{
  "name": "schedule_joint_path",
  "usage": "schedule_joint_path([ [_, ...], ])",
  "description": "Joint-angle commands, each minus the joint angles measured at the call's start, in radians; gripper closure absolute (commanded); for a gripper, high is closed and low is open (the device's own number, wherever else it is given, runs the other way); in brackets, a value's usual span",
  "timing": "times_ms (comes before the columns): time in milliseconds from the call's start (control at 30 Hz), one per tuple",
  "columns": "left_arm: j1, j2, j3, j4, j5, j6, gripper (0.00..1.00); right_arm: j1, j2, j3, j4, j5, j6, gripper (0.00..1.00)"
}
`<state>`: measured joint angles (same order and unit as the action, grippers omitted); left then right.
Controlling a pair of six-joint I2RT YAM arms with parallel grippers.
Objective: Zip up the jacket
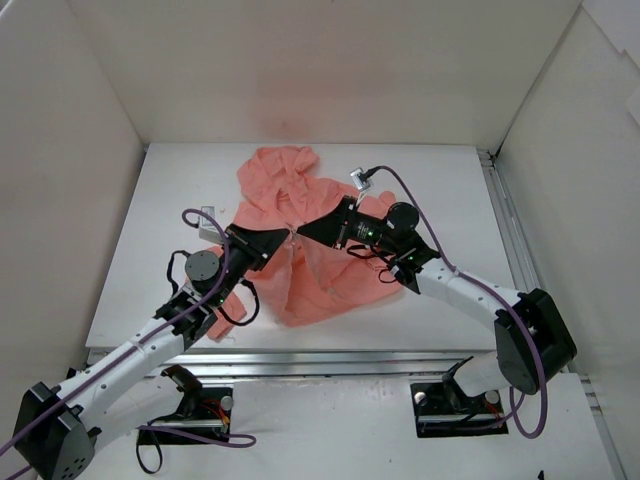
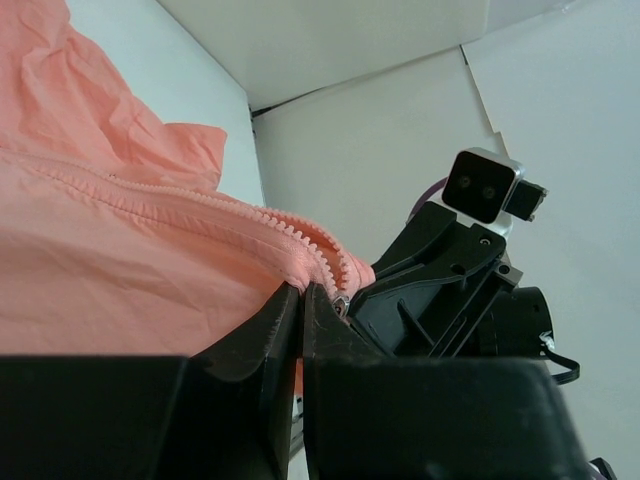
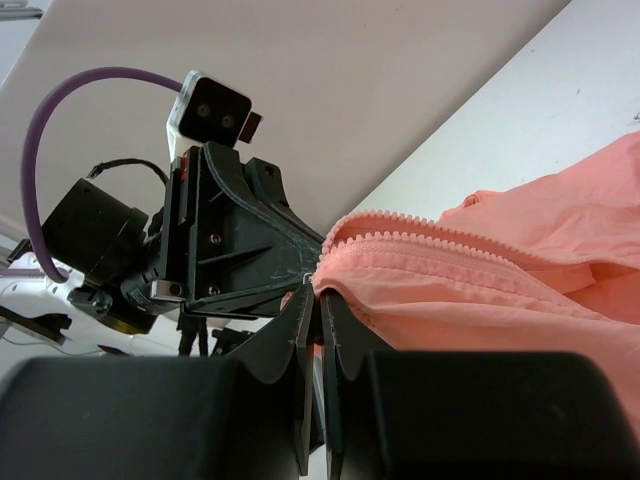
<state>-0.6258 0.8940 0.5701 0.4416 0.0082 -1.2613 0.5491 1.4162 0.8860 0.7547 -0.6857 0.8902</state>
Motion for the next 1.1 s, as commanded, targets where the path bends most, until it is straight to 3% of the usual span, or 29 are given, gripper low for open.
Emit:
schedule_joint_path([
  [0,0.003,0.0,0.014,0.104,0.058,0.014,1.0,0.008,-0.03,0.048,0.066,-0.015,0.006,1.0],
  [1067,0.003,0.12,-0.001,0.255,0.26,-0.004,1.0,0.014,-0.003,0.22,-0.274,0.049,-0.146,1.0],
])
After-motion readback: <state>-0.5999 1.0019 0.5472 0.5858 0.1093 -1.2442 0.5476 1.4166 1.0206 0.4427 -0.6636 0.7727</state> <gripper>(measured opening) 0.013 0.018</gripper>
